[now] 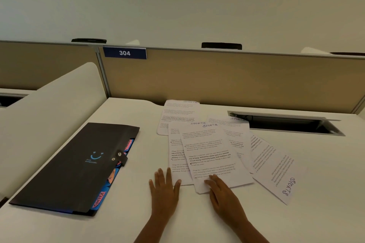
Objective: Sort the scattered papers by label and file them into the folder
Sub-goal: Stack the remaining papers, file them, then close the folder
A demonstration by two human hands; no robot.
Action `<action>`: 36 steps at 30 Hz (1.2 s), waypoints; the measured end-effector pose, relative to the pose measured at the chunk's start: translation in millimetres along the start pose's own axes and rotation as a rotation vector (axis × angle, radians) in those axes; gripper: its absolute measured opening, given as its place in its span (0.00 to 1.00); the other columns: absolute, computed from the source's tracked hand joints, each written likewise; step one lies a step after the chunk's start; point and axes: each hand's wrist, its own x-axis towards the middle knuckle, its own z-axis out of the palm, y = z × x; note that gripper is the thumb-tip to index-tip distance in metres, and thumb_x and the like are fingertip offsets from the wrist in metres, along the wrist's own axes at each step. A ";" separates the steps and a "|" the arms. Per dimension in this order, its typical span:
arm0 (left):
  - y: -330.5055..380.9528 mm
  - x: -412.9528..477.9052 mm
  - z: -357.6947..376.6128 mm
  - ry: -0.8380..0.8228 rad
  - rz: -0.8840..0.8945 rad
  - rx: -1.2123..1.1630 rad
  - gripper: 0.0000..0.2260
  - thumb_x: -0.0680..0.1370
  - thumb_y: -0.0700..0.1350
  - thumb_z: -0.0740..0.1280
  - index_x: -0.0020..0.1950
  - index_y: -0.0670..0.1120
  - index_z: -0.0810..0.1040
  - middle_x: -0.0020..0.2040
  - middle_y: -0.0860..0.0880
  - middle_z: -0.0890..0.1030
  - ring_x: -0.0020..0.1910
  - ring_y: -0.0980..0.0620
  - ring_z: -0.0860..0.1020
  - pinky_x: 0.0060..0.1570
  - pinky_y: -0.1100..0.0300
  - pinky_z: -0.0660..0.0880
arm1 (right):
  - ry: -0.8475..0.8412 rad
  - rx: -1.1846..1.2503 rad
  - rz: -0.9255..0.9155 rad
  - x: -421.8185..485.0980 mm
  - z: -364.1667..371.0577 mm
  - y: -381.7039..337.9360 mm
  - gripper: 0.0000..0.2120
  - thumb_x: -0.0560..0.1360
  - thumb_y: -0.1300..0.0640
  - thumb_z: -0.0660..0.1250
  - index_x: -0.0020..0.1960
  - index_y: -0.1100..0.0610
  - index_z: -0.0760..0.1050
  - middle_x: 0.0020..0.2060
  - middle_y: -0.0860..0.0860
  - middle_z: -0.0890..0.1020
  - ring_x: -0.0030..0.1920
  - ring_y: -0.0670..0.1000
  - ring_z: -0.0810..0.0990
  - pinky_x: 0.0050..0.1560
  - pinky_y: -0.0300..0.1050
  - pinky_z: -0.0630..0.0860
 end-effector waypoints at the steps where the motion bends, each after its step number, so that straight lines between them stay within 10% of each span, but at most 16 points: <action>1: 9.9 -1.9 -3.1 -0.087 -0.001 -0.022 0.48 0.67 0.68 0.23 0.74 0.42 0.58 0.72 0.35 0.61 0.71 0.38 0.61 0.69 0.42 0.56 | 0.020 0.014 0.032 -0.4 -2.6 6.1 0.16 0.73 0.53 0.54 0.53 0.51 0.77 0.55 0.50 0.82 0.55 0.49 0.81 0.49 0.37 0.77; 6: 24.3 -4.6 13.9 -0.156 0.038 0.029 0.30 0.80 0.57 0.38 0.63 0.42 0.71 0.54 0.36 0.81 0.51 0.38 0.81 0.46 0.40 0.76 | 0.034 0.012 0.235 0.8 -15.5 44.4 0.25 0.78 0.46 0.47 0.54 0.60 0.78 0.56 0.60 0.80 0.58 0.60 0.78 0.54 0.57 0.77; 16: 21.2 -5.2 29.2 0.040 0.070 0.113 0.27 0.81 0.53 0.37 0.59 0.45 0.73 0.54 0.38 0.81 0.51 0.39 0.81 0.47 0.41 0.76 | -0.144 -0.004 0.629 34.6 -59.5 78.9 0.26 0.78 0.45 0.56 0.70 0.57 0.59 0.64 0.55 0.70 0.65 0.55 0.68 0.64 0.55 0.65; 21: 18.2 -3.7 35.0 0.119 0.073 0.132 0.32 0.81 0.52 0.37 0.54 0.43 0.81 0.54 0.38 0.81 0.51 0.38 0.81 0.48 0.42 0.76 | -0.105 0.396 0.661 46.2 -60.4 86.8 0.23 0.74 0.60 0.66 0.67 0.63 0.65 0.63 0.60 0.73 0.61 0.58 0.74 0.62 0.51 0.71; 29: 20.3 -8.1 32.0 0.151 0.049 0.137 0.33 0.81 0.53 0.38 0.53 0.44 0.82 0.54 0.40 0.82 0.51 0.40 0.81 0.49 0.46 0.76 | 0.098 0.672 0.617 43.3 -84.3 112.0 0.10 0.76 0.65 0.62 0.54 0.66 0.76 0.49 0.59 0.80 0.41 0.53 0.79 0.32 0.29 0.77; 36: 21.3 -18.6 27.6 0.258 0.117 -0.047 0.28 0.80 0.56 0.45 0.47 0.45 0.83 0.49 0.43 0.83 0.46 0.46 0.81 0.46 0.57 0.78 | 0.221 1.269 0.858 38.3 -116.3 137.2 0.14 0.77 0.67 0.60 0.61 0.67 0.71 0.56 0.59 0.76 0.52 0.58 0.76 0.42 0.45 0.80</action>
